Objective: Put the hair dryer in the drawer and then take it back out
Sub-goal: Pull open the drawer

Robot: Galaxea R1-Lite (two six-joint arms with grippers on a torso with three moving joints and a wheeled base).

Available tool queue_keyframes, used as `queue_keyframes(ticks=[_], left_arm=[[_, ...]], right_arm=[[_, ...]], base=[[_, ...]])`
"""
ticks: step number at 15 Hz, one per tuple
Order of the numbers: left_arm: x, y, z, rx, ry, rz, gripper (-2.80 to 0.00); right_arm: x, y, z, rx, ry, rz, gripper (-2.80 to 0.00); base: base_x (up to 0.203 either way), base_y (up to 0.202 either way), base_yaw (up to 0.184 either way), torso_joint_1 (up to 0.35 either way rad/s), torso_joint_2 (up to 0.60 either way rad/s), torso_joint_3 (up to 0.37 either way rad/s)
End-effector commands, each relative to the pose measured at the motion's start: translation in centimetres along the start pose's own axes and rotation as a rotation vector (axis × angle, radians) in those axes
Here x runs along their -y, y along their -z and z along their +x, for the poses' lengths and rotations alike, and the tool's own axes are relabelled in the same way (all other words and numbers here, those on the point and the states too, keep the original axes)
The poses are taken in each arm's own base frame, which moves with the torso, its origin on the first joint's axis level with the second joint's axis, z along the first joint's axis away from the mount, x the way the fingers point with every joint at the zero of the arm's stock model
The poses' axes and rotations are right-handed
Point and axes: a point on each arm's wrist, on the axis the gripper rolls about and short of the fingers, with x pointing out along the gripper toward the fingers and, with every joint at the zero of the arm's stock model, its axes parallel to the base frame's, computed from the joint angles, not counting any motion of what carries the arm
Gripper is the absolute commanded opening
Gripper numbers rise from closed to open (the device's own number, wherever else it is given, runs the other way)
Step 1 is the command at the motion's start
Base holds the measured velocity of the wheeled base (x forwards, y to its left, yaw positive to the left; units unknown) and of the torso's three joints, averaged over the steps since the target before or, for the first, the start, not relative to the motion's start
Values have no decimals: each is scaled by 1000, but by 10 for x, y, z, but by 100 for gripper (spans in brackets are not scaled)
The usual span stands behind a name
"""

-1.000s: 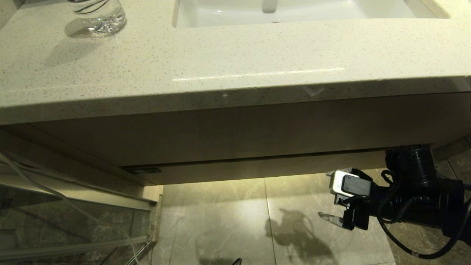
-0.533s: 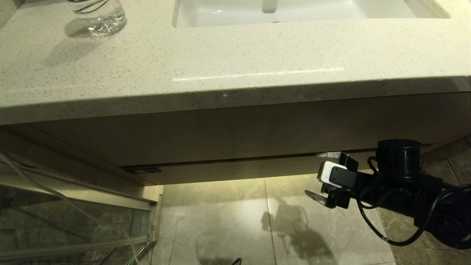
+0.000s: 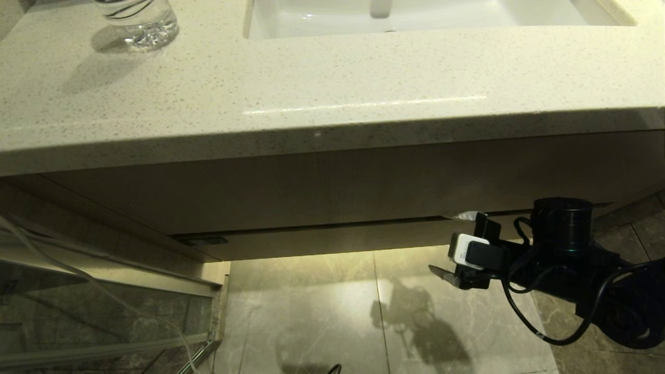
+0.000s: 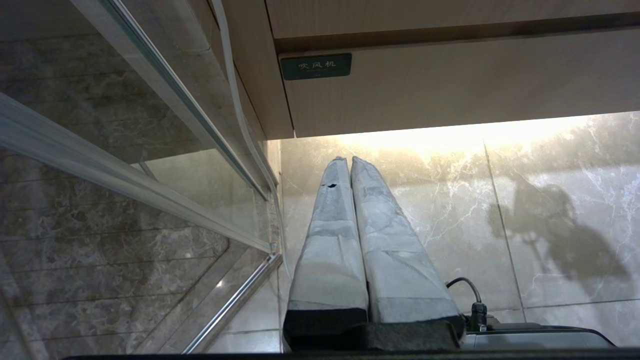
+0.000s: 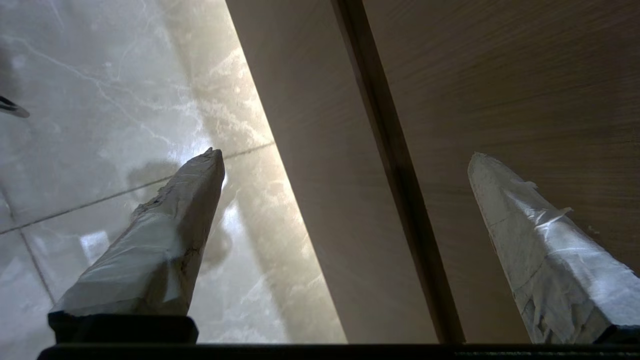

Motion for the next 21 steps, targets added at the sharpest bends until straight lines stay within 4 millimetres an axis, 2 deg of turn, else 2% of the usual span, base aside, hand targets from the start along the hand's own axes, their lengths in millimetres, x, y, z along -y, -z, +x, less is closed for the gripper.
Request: queue_keyframes(ticks=[1,10,15,21], left_arm=[[0,0,0,0,0,0,-280],[0,0,0,0,0,0,-280],[0,0,0,0,0,0,-280],[0,0,0,1,0,0,-280]], right_arm=[[2,6,0,32,-6,-35,0],[-4,10,-4,113,-41,-113,0],[-9,4,-6,139,-39,-159,0],[-25,-4,-31,131,-99,-146,0]], base=[[0,0,0,0,0,0],[0,0,0,0,0,0],[0,0,0,0,0,0],[0,0,0,0,0,0]])
